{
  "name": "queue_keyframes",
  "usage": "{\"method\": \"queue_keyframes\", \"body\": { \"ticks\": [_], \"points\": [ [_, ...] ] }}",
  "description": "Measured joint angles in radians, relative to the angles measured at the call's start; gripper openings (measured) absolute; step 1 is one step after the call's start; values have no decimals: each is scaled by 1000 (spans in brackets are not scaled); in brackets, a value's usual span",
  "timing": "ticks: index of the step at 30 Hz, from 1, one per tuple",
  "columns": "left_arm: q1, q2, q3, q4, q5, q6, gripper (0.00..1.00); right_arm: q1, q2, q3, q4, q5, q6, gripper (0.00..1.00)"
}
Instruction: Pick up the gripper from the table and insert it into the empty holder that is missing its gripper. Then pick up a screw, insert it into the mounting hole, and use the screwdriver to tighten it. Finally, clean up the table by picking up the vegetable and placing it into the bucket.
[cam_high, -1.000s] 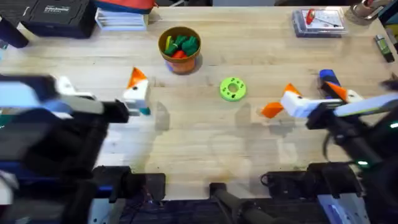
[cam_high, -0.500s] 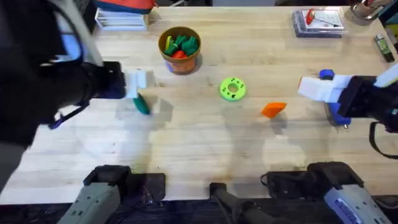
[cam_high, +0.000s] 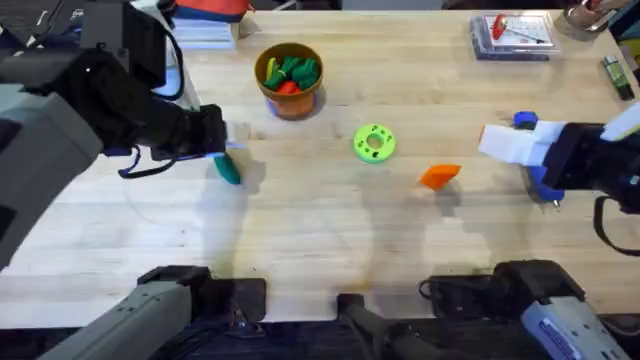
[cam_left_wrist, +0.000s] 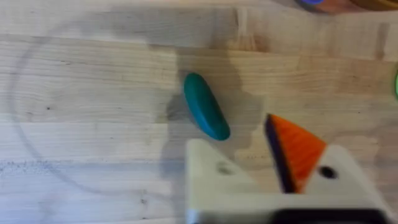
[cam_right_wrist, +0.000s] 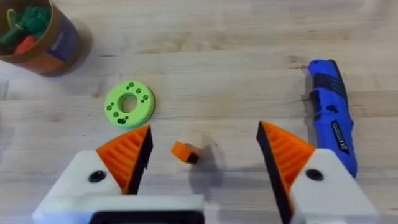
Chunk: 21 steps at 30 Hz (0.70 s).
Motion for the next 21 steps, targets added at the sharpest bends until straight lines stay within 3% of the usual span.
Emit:
{"method": "queue_keyframes", "body": {
  "ticks": [2,3,6,9,13,17,21],
  "points": [
    [0,-10,0,6,-3,-7,54,0,0,0,0,0,0,994],
    [0,-19,0,8,-5,-7,23,0,0,0,0,0,0,994],
    [-3,-70,0,23,-7,5,434,0,0,0,0,0,0,994],
    [-26,-157,0,42,-4,41,914,0,0,0,0,0,0,994],
    [-93,-286,0,78,56,144,985,0,0,0,0,0,0,994],
    [-160,-388,0,151,187,272,985,0,0,0,0,0,0,994],
    [-205,-446,0,276,310,344,985,0,0,0,0,0,0,994]
  ]
}}
